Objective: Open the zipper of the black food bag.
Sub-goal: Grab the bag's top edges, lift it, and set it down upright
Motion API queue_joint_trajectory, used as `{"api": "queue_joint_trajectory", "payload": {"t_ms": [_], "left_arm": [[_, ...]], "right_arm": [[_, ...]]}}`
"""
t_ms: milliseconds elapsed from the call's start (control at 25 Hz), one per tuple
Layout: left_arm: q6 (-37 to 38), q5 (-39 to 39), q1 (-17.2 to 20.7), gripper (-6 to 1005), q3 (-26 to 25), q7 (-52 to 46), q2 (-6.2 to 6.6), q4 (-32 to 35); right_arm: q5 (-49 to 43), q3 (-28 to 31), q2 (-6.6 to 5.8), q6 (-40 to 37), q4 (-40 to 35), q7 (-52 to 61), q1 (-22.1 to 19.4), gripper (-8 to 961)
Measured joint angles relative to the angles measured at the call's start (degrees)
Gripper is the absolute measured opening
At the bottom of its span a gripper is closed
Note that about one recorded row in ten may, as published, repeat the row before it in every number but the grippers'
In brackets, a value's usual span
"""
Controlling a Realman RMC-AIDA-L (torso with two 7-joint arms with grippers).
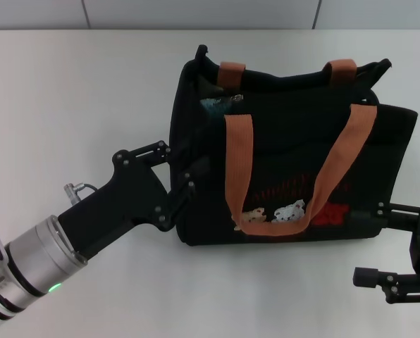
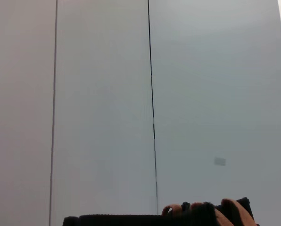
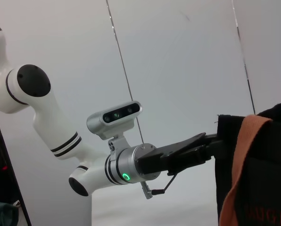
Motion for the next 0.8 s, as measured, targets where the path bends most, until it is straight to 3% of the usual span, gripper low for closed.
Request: {"api": "queue_joint_trajectory", "payload": {"t_ms": [360,640,760,800], "left_arm": [[0.9,0.1,-1.1,239,-1.9,0.0,0.01,0.3],[4.0,0.1,-4.1,209,-4.5,-0.1,0.22,4.2],[5.5,0.1,-5.6,208,-5.0,-0.3,0.22,6.5],[6.9,0.1,-6.8,208,-5.5,-0.5,0.3,8.5]], "right_arm": [[1.6,1.5,0.16,-0.6,0.0,0.1,0.0,766],[14.8,2.9,-0.28,-1.9,-1.8,3.9,-0.3,765],[20.5,3.5,-0.55,-0.7,-5.7,10.0,0.1,765],[21.8,3.6,-0.5,1.7,-10.8,15.7,1.0,764]]}}
